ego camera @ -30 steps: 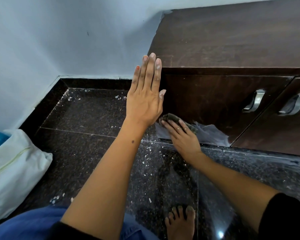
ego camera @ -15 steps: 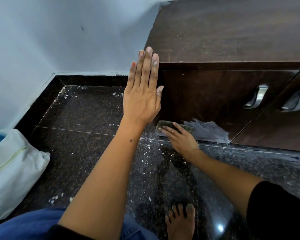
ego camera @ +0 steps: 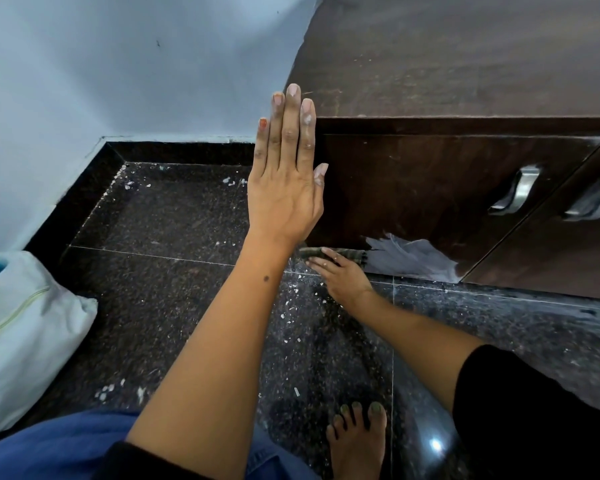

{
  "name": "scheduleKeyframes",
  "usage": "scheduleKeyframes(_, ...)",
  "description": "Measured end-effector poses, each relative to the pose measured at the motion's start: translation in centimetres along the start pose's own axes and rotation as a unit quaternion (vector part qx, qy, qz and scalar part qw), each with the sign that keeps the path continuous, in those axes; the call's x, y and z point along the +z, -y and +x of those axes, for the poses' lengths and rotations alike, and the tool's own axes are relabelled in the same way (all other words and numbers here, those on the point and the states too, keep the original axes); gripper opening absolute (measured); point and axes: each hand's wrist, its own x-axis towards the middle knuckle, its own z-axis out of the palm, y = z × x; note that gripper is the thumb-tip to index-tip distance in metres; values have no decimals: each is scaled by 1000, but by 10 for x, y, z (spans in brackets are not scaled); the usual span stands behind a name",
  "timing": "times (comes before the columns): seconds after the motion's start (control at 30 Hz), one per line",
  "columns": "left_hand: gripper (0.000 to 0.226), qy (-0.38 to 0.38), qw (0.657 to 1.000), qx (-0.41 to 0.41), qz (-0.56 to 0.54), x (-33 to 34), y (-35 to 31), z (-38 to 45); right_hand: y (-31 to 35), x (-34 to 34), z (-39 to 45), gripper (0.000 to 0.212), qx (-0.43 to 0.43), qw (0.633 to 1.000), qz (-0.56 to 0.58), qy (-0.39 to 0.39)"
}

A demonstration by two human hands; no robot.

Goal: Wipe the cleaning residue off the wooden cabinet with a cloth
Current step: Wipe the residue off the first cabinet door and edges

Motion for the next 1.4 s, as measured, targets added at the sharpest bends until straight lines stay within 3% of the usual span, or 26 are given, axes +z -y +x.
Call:
scheduleKeyframes(0.1,58,-1,1000,0,-2,-2,0,1,2,23,-16,52,27,1000,0,3)
scheduleKeyframes(0.3,57,-12,1000,-8,-6,3,1,1,0,18,-20,54,126,982,75,-119)
scheduleKeyframes(0.4,57,-15,1000,-14,-10,6,-3,-1,4,8,-8,49,95,989,49,-102)
scheduleKeyframes(0.6,58,-24,999,-28,1,9,-5,3,9,14,15,50,-3,1000,-25,14)
scheduleKeyframes(0.73,57,-20,999,-27,-4,9,-5,1,16,38,4,55,-24,996,-68,56)
scheduleKeyframes(0.87,57,-20,999,-37,-2,8,-5,2,11,54,-14,56,13,998,-52,28)
scheduleKeyframes(1.0,58,-21,999,-41,-7,11,-9,3,1,30,-15,52,84,991,32,-96)
scheduleKeyframes(1.07,59,-22,999,-46,-1,12,-9,1,0,12,-7,50,77,989,42,-122)
scheduleKeyframes(1.2,61,-11,999,-40,12,17,-14,-10,2,4,5,50,10,998,-6,-70)
scheduleKeyframes(1.4,62,79,994,61,36,25,-26,-55,-9,48,-25,53,27,998,9,-52)
